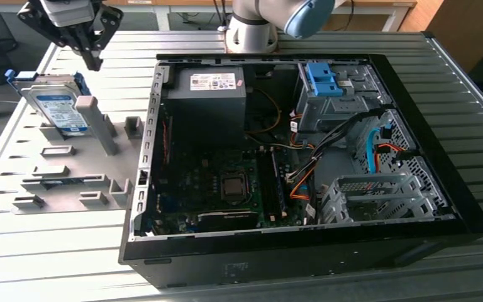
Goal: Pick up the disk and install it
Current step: 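Reach for the disk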
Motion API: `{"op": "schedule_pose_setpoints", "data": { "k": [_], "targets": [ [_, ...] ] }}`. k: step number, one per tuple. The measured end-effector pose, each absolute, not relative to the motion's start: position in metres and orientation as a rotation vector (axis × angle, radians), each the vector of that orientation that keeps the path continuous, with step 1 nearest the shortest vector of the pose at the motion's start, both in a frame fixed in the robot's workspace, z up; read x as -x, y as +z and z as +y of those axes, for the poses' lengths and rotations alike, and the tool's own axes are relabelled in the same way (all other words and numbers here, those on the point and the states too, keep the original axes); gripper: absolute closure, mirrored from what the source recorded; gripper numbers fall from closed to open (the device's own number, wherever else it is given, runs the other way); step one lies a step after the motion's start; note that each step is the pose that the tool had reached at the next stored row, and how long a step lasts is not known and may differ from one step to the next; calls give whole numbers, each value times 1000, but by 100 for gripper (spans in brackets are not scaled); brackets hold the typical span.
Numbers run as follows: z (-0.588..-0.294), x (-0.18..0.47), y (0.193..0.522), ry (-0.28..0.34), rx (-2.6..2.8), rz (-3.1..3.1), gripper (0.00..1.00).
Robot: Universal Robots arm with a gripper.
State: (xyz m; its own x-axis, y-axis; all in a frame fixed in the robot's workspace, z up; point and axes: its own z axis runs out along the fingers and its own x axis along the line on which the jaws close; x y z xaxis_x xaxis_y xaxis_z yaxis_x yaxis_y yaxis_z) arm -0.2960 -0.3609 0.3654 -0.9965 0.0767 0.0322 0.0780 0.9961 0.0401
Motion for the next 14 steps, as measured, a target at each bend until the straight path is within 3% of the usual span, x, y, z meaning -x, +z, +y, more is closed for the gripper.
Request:
{"op": "schedule_pose_setpoints", "data": {
  "k": [14],
  "targets": [
    [-361, 298, 365, -64, 121, -3108, 89]
  ]
}}
